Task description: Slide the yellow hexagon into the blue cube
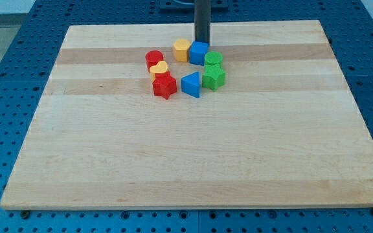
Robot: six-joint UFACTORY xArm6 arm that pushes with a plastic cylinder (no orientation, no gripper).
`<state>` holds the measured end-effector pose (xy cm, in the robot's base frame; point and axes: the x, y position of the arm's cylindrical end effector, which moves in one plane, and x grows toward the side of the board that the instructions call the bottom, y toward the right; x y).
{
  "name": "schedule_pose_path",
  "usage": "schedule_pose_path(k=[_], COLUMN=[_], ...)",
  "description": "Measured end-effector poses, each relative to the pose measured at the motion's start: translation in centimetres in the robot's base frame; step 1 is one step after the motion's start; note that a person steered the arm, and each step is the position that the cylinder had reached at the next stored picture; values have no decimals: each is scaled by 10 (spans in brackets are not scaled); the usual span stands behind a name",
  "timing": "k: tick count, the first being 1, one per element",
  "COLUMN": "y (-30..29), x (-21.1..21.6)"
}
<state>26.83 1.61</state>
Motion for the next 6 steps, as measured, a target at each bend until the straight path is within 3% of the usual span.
schedule_pose_path(k=[3, 6], y=[-5, -69], x=[-10, -11])
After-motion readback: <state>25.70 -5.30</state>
